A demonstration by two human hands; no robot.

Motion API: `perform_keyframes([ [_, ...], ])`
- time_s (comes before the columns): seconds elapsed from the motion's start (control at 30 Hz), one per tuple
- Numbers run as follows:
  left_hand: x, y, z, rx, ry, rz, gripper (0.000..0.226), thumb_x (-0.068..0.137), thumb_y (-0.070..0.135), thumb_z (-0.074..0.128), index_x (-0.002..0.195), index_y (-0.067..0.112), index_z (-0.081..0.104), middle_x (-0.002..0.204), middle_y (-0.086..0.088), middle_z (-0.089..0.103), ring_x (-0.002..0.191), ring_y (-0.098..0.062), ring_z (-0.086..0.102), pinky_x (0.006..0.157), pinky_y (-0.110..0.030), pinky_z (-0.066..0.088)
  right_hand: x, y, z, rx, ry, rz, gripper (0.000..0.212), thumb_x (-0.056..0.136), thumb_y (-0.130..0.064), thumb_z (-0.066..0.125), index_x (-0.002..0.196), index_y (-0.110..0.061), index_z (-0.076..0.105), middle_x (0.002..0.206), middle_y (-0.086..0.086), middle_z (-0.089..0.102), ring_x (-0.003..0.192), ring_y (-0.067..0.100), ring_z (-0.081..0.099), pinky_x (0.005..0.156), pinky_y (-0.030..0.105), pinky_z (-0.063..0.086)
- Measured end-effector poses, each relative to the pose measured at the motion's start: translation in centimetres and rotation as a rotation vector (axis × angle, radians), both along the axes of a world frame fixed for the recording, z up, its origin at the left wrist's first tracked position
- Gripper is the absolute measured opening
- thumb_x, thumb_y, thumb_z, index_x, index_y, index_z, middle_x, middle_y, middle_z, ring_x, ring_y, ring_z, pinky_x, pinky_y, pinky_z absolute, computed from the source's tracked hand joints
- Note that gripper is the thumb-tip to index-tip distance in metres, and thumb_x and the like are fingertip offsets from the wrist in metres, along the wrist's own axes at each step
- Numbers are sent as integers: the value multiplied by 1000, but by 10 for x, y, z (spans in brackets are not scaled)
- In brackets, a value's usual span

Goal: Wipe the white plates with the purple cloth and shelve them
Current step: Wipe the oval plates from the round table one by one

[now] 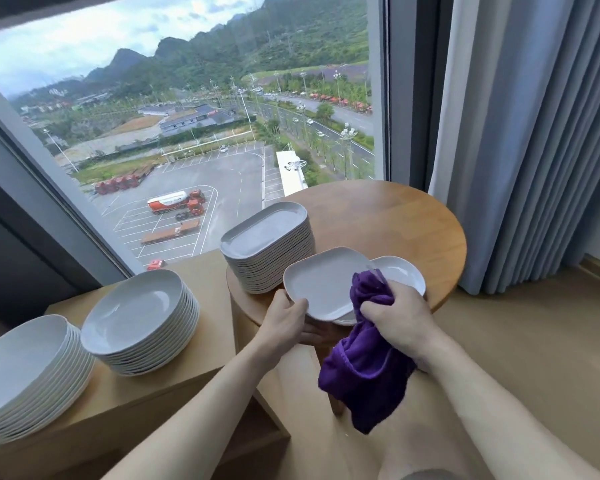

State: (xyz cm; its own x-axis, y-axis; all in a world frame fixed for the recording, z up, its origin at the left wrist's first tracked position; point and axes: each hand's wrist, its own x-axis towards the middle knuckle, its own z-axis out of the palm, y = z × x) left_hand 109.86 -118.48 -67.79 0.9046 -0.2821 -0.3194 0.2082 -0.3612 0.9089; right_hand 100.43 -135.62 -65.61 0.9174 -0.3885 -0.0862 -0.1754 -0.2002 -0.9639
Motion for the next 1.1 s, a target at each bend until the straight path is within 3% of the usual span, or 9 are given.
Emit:
perform_keyframes([
  [0.13, -26, 33, 6, -260, 127, 174, 38, 102, -2, 31, 123, 19, 54, 108, -17, 75, 86, -30, 79, 65, -35, 63, -5, 8, 15, 578, -34, 33, 29, 88, 11, 46, 68, -11, 46, 57, 3, 46, 46, 13, 46, 43, 20, 39],
  [0.27, -54, 71, 5, -436, 239, 221, 50, 100, -7, 34, 139, 21, 47, 132, -16, 67, 109, -36, 73, 80, -47, 63, -9, 24, 25, 938, -21, 59, 24, 90, 3, 43, 73, -8, 56, 62, 10, 56, 50, 20, 57, 49, 25, 53],
  [0.57, -124, 118, 1, -701, 352, 119, 83, 62, -4, 45, 143, 13, 53, 135, -16, 68, 123, -40, 66, 97, -55, 57, -23, 73, 12, 1172, -81, 101, 21, 71, -13, 55, 92, -11, 59, 75, 8, 62, 64, 22, 64, 69, 34, 57],
  [0.63, -133, 127, -6, -703, 374, 122, 83, 64, -5, 46, 145, 10, 53, 136, -18, 67, 122, -39, 66, 93, -53, 58, -24, 82, 4, 1050, -93, 117, 12, 77, -8, 52, 88, -9, 56, 75, 10, 60, 65, 23, 62, 65, 33, 58],
  [0.7, -139, 133, -11, -676, 361, 87, 80, 66, -5, 46, 145, 7, 52, 137, -19, 66, 122, -40, 66, 91, -51, 58, -25, 87, -4, 683, -100, 144, 11, 80, -7, 52, 91, -7, 54, 78, 9, 59, 71, 25, 59, 63, 32, 57],
  [0.8, -142, 138, -11, -631, 316, 39, 82, 61, 0, 57, 142, 9, 53, 132, -18, 69, 115, -37, 68, 85, -46, 58, -33, 95, -20, 65, -108, 236, 34, 77, -20, 57, 108, -33, 60, 98, -4, 68, 91, 18, 64, 85, 36, 56],
  [0.9, -144, 141, -10, -615, 289, 3, 89, 55, 10, 67, 143, 17, 52, 131, -19, 68, 115, -39, 68, 87, -51, 59, -40, 111, -33, -209, -100, 359, 47, 82, -38, 60, 126, -51, 50, 140, -24, 50, 133, -1, 44, 116, 29, 34],
  [0.97, -146, 141, -11, -578, 281, -23, 86, 59, 8, 62, 143, 23, 52, 130, -18, 68, 119, -41, 66, 95, -56, 56, -42, 116, -41, -381, -47, 406, 71, 82, -43, 58, 151, -34, 42, 156, -23, 31, 148, -3, 22, 124, 28, 20],
  [1.1, -150, 139, -10, -525, 291, -106, 75, 74, 5, 64, 139, 42, 56, 131, -10, 70, 115, -32, 68, 89, -45, 56, -48, 120, -46, -479, -51, 406, 81, 77, -34, 56, 156, -25, 39, 160, -21, 27, 152, -2, 18, 125, 24, 19],
])
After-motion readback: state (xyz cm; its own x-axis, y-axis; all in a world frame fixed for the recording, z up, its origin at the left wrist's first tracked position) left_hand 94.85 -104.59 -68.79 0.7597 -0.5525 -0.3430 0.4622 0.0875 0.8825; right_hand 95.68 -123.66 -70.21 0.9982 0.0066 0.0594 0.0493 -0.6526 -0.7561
